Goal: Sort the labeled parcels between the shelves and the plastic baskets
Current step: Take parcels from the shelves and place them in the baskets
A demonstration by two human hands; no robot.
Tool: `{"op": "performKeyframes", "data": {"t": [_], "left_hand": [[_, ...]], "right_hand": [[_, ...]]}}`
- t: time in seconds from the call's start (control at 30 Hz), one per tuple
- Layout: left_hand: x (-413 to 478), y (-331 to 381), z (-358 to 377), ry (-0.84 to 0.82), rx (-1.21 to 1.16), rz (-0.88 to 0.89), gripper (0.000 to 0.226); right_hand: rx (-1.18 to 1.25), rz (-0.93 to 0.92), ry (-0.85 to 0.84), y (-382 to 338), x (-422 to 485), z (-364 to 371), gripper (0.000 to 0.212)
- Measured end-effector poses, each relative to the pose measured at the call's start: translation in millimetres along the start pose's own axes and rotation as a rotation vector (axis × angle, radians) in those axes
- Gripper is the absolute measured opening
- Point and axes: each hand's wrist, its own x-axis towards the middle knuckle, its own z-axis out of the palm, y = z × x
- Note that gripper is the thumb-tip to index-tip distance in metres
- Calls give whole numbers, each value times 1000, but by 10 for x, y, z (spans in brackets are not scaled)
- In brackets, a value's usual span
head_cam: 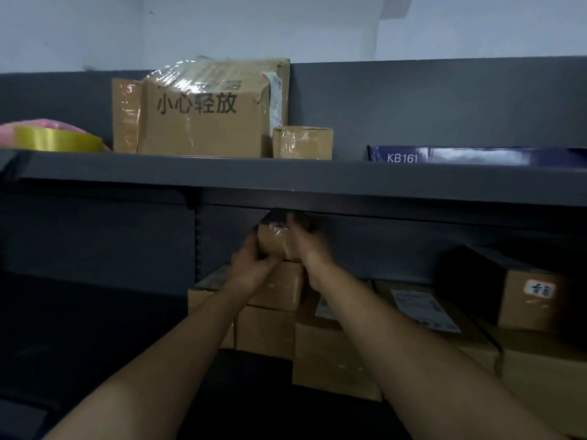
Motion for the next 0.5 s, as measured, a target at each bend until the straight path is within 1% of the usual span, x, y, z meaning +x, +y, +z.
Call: {"op": "performKeyframes", "data": {"t": [0.1, 0.2, 0.23, 0.27, 0.3, 0.37, 0.43, 0.5], "left_hand": [[-72, -22, -24, -38, -75, 58, 52], [-114, -30, -70, -35, -181, 49, 37], [-105, -34, -68, -5, -165, 43, 38], [-88, -45, -58, 32, -142, 24, 43], [-77, -42, -45, 66, -127, -26, 52], [-50, -31, -25, 94, -163, -204, 66], [-20, -40, -17, 68, -247, -373, 63], [-26, -28, -34, 30, -308, -441, 56]], "right_hand": [[226, 169, 8, -36, -9, -56, 72], [346, 241, -21, -38, -70, -193, 49], [381, 249, -17, -25, -68, -242, 47], [429, 248, 2, -7, -64, -287, 48], [486, 232, 35, 6, -65, -327, 45], [549, 183, 140, 25, -107, -421, 26], [546, 164, 253, 62, -147, -523, 23], [523, 187, 300, 133, -144, -590, 32]]}}
